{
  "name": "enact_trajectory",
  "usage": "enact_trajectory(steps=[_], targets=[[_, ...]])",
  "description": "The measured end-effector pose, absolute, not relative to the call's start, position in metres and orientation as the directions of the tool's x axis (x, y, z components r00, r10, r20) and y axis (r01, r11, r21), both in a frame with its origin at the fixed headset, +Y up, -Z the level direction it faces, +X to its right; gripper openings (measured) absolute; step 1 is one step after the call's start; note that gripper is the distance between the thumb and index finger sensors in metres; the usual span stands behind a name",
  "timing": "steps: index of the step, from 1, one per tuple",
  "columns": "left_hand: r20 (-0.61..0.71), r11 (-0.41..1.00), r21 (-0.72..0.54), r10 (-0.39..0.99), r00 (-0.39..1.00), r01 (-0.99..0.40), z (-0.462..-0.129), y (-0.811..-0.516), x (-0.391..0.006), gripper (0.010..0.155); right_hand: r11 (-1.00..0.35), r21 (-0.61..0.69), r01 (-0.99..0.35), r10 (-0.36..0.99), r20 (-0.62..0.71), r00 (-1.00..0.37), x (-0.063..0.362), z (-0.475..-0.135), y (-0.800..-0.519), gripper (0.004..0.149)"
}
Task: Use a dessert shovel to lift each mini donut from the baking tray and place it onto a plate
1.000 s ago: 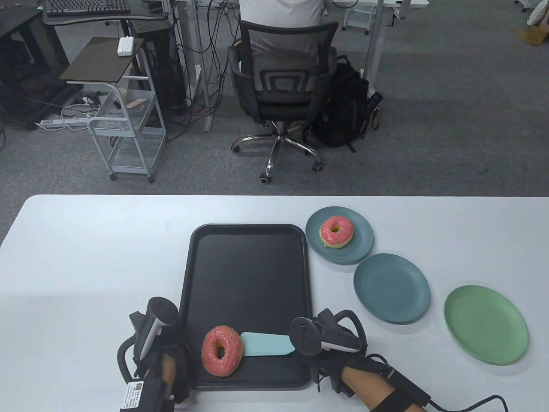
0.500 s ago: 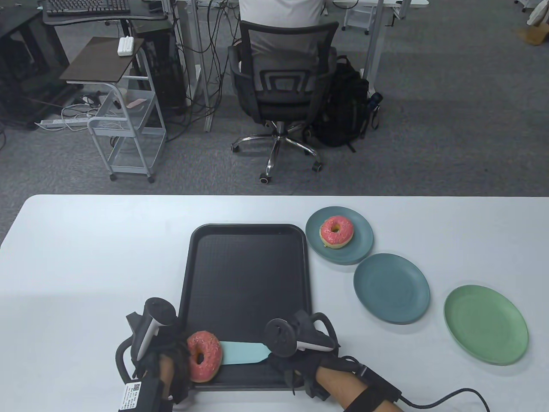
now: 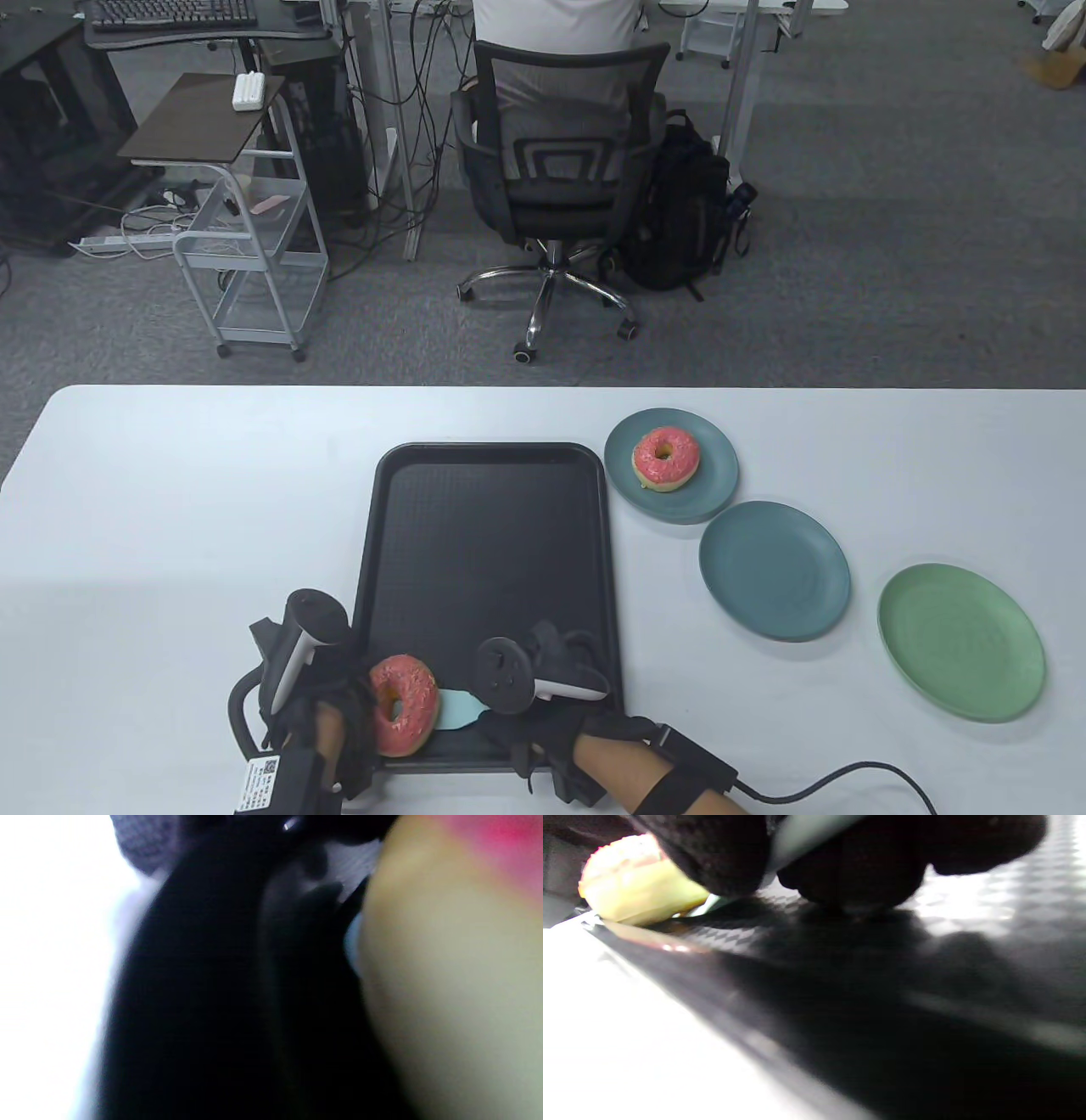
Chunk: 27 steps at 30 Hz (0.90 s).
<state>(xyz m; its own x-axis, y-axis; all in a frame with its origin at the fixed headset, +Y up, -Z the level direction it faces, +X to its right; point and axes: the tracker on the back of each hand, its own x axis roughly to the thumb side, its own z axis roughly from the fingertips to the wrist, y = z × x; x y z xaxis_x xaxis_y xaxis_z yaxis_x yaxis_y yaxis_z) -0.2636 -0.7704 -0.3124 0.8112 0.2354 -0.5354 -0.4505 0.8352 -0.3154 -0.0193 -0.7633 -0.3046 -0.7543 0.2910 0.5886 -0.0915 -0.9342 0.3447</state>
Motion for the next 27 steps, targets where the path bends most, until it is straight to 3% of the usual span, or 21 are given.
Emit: enact_trajectory(steps=[21,27], targets=[[-0.549,0.79,-0.315,0.3,0.78,-0.526,-0.311,-0.772,-0.27,0.061,-0.942,0.294,-0.161,0.309,0.579,-0.754,0.01,-0.303,-0.758,0.061],[-0.55,0.79,-0.315,0.299,0.78,-0.525,-0.311,-0.772,-0.27,0.061,-0.945,0.267,-0.19,0.312,0.557,-0.77,0.027,-0.306,-0.742,0.061]])
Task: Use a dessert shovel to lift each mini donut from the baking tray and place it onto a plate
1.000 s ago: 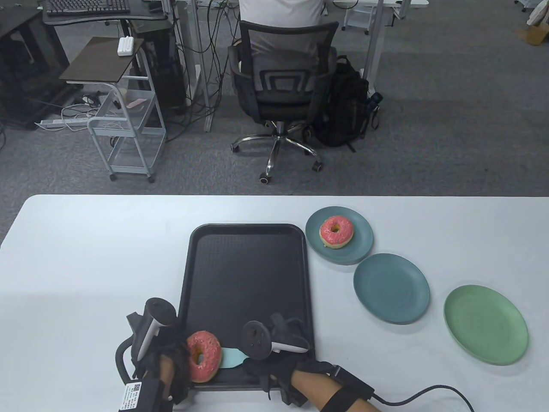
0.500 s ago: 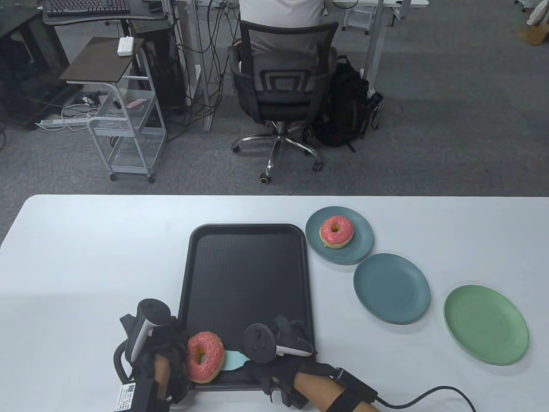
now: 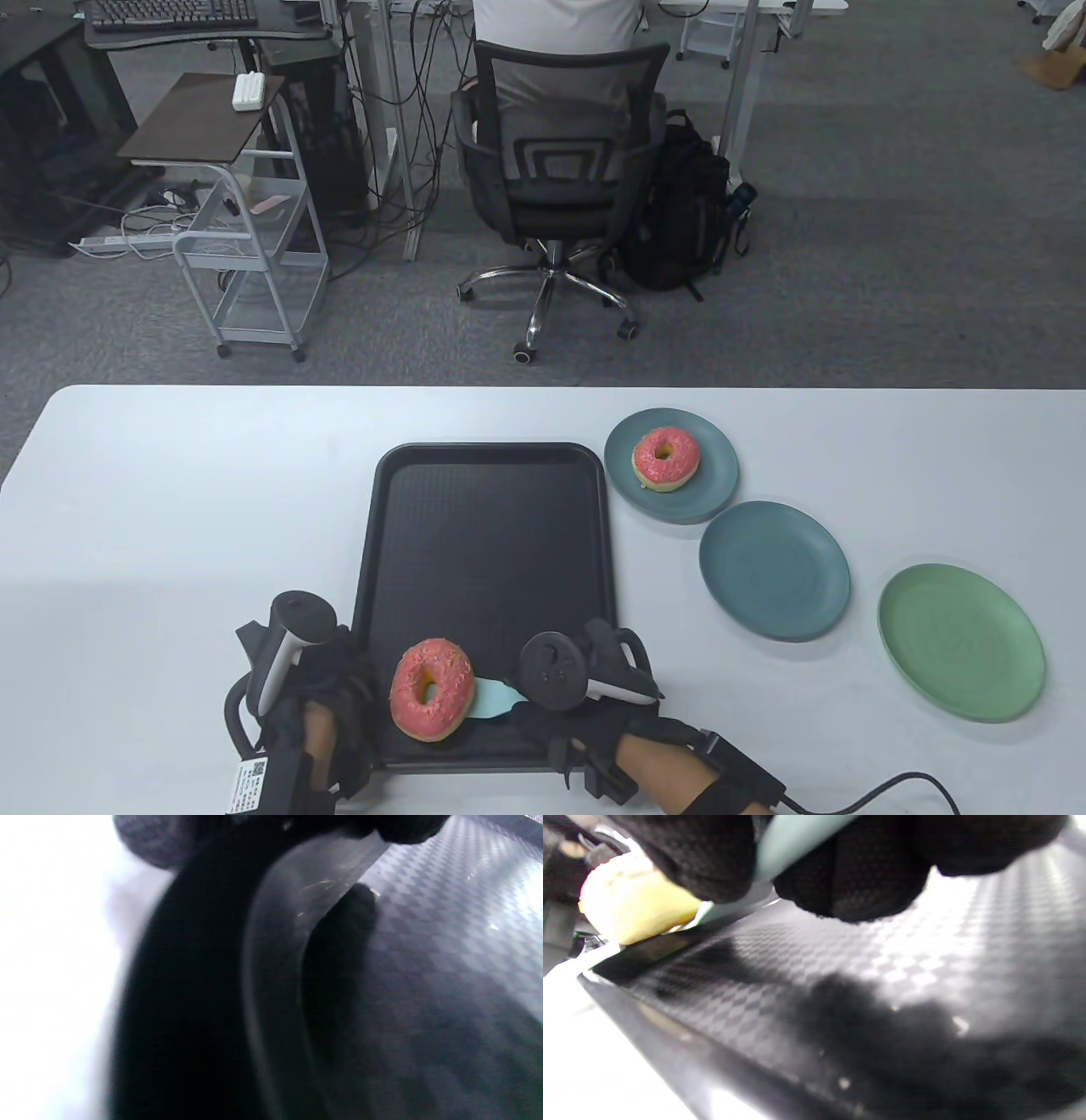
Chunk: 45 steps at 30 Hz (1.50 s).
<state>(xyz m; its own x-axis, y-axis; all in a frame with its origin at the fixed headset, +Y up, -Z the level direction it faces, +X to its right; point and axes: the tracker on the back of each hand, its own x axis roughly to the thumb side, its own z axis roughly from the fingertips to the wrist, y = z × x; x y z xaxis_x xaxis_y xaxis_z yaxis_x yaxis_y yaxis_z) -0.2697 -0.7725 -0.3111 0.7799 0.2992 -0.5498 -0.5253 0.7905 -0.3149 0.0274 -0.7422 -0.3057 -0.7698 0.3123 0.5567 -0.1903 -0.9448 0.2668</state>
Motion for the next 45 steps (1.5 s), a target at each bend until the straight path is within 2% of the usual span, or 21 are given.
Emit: enact_trajectory(steps=[13,25,38,45], targets=[[-0.547,0.795,-0.314,0.296,0.783,-0.519,-0.311,-0.773,-0.27,0.061,-0.948,0.167,-0.272,0.319,0.468,-0.824,0.085,-0.315,-0.704,0.061],[-0.545,0.795,-0.315,0.296,0.785,-0.518,-0.311,-0.773,-0.27,0.061,-0.943,0.066,-0.326,0.331,0.257,-0.908,0.177,-0.33,-0.684,0.061],[-0.544,0.797,-0.314,0.295,0.785,-0.516,-0.311,-0.774,-0.269,0.061,-0.934,-0.003,-0.356,0.355,-0.089,-0.931,0.292,-0.337,-0.701,0.061],[-0.544,0.796,-0.313,0.296,0.785,-0.518,-0.31,-0.774,-0.269,0.061,-0.94,-0.01,-0.34,0.333,-0.24,-0.912,0.327,-0.342,-0.72,0.061]])
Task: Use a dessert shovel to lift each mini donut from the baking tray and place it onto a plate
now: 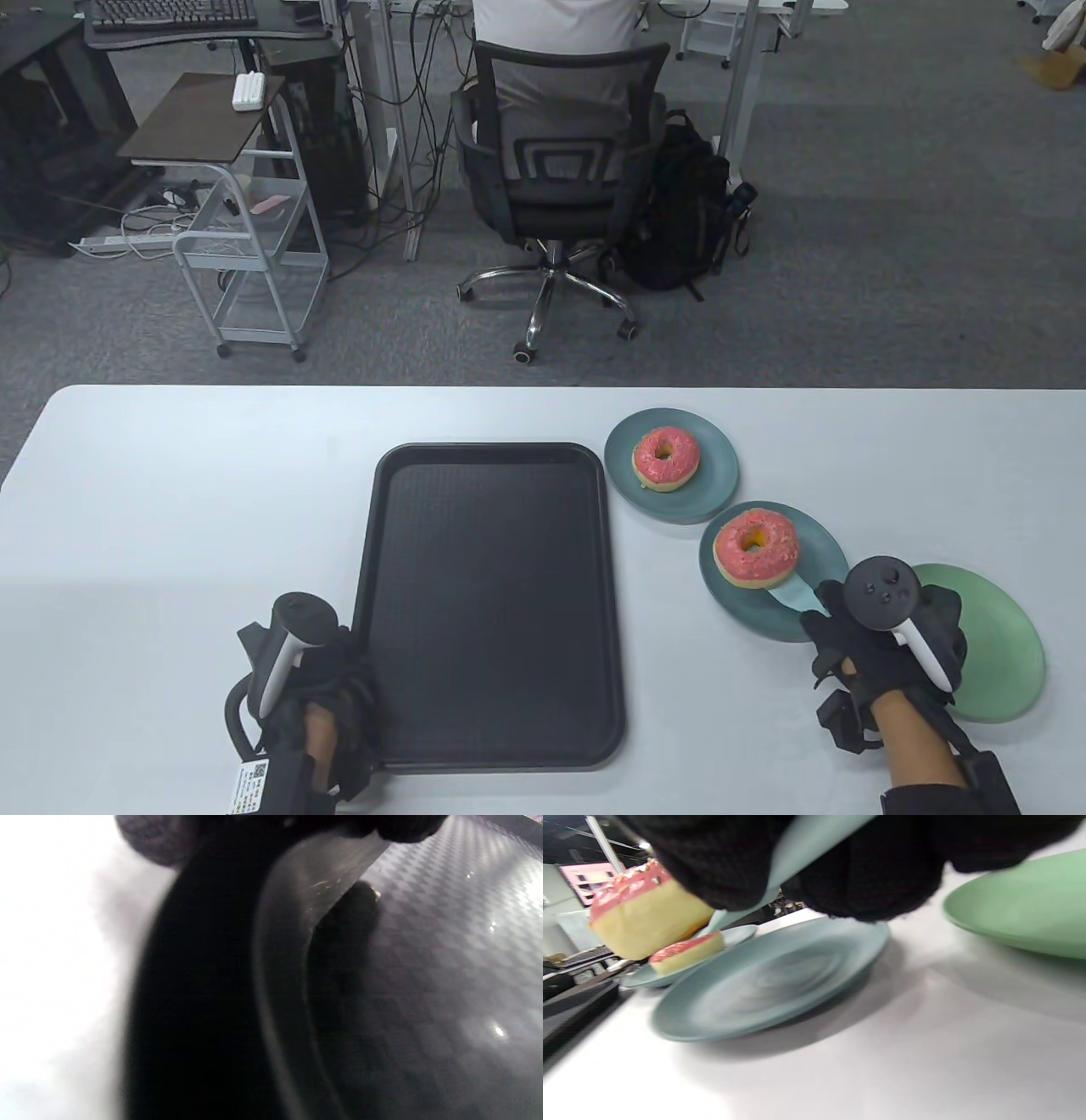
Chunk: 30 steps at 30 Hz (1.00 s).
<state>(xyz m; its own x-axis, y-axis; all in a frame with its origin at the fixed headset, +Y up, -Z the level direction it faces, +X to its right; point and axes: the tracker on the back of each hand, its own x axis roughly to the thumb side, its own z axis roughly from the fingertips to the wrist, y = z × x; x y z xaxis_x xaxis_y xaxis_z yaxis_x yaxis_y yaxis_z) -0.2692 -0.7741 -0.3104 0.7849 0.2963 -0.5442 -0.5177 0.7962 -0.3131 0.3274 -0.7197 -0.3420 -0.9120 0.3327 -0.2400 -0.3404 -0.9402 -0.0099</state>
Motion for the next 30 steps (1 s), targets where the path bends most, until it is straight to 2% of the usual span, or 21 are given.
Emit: enact_trajectory(steps=[9,19,25,30], targets=[[-0.545,0.798,-0.312,0.295,0.785,-0.516,-0.31,-0.774,-0.269,0.061,-0.964,0.009,-0.266,0.254,-0.271,-0.929,0.321,-0.349,-0.733,0.062],[-0.545,0.797,-0.313,0.294,0.785,-0.516,-0.311,-0.774,-0.269,0.061,-0.984,-0.023,-0.178,0.176,-0.321,-0.93,0.319,-0.35,-0.732,0.062],[-0.545,0.797,-0.314,0.294,0.785,-0.516,-0.31,-0.774,-0.269,0.061,-0.992,-0.094,-0.084,0.115,-0.409,-0.905,0.321,-0.347,-0.725,0.062],[-0.546,0.796,-0.314,0.294,0.785,-0.517,-0.311,-0.774,-0.269,0.061,-0.99,-0.128,-0.062,0.117,-0.479,-0.87,0.33,-0.344,-0.719,0.062]])
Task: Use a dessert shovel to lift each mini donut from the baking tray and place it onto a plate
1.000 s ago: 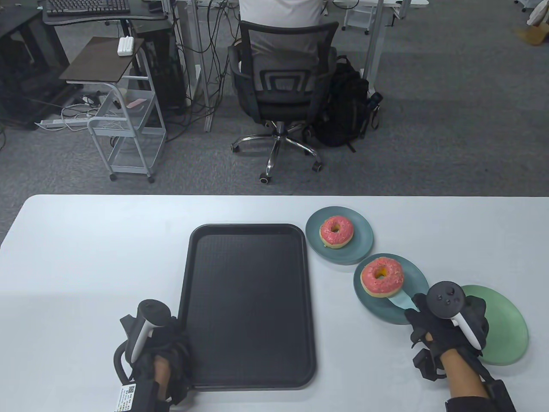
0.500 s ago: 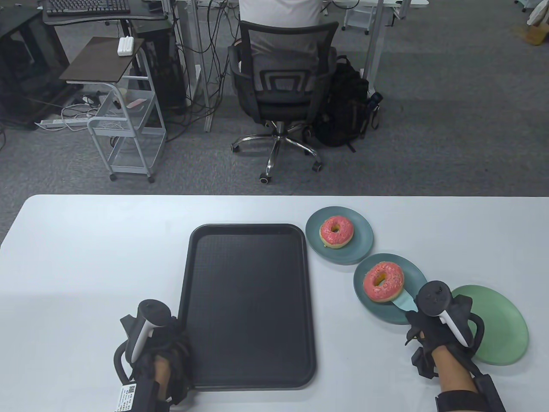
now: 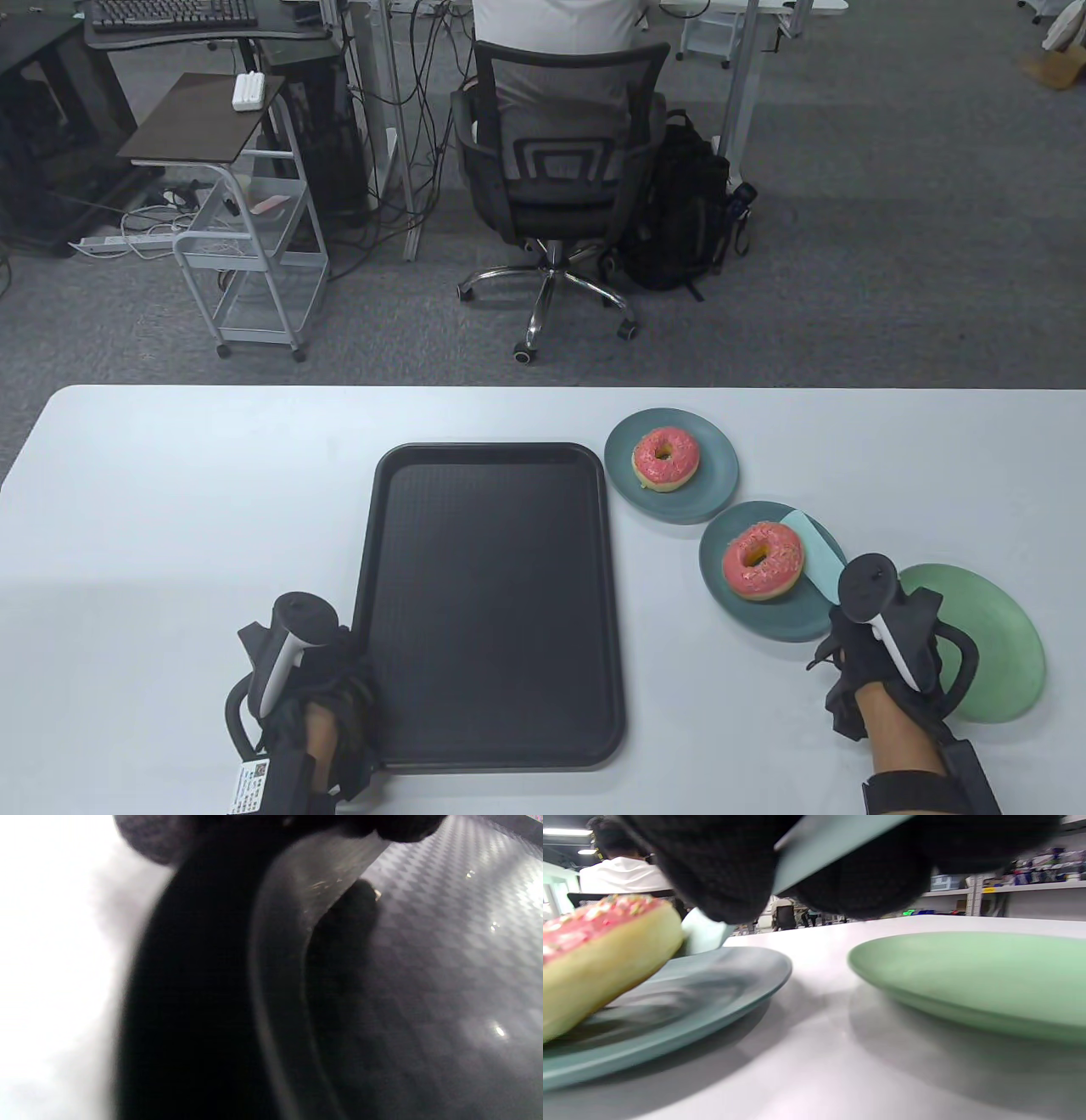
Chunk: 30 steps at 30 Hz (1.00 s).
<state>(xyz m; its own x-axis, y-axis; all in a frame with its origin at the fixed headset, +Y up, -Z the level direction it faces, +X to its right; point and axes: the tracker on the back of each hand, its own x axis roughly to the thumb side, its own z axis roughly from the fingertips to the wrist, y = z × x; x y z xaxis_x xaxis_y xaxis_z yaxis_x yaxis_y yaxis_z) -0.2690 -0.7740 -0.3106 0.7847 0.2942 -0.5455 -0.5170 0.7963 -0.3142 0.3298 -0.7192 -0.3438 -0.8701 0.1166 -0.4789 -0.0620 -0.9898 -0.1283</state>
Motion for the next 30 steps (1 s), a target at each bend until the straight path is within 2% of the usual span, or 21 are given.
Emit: enact_trajectory(steps=[10,22,30], targets=[[-0.546,0.796,-0.314,0.294,0.785,-0.517,-0.311,-0.774,-0.269,0.061,-0.991,-0.129,-0.037,0.102,-0.549,-0.829,0.35,-0.337,-0.728,0.062],[-0.547,0.795,-0.315,0.294,0.784,-0.518,-0.311,-0.774,-0.269,0.061,-0.95,-0.261,-0.174,0.307,-0.661,-0.685,0.405,-0.32,-0.714,0.061],[-0.547,0.796,-0.314,0.294,0.784,-0.518,-0.311,-0.774,-0.269,0.061,-0.951,-0.249,-0.185,0.31,-0.742,-0.594,0.44,-0.31,-0.726,0.06]])
